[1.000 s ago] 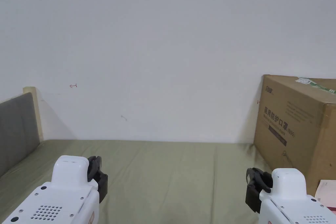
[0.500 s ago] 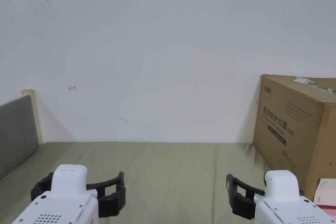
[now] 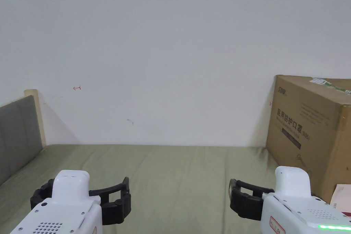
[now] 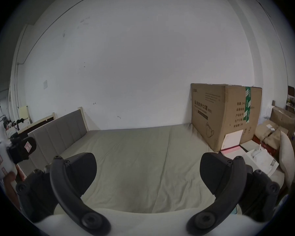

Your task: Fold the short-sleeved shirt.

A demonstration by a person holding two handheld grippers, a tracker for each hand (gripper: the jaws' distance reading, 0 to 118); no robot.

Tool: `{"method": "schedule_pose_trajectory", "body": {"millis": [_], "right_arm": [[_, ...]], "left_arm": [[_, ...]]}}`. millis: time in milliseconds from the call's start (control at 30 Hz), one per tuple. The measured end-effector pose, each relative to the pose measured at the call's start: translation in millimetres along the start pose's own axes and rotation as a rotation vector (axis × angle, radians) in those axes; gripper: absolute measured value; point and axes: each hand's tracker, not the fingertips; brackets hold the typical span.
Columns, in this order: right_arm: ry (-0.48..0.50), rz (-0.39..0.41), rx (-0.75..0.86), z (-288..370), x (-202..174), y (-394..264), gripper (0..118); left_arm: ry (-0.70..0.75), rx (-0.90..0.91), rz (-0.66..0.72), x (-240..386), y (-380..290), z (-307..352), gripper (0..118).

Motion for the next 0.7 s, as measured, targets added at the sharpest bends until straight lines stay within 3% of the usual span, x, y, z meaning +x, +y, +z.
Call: {"method": "schedule_pose_trajectory", "body": {"millis": [100,233,400,700], "right_arm": [[-0.01,-0.013,-0.023,-1,-3,1,118],[-0.055,0.034,-0.015,1,-9,0,118],[-0.006,0.003,-0.008,4,-8,1,118],[-0.011,-0.016,0.008,6,-4,0,118]], "left_arm": [[0.004,-0.005,0.003,0,-1,0,118],[0.009,-0.005,0.008,0,-1,0,118],[0.008,-0.003,0.005,0,0,0,118],[0.009,-0.01,0.007,1,0,1,118]]}}
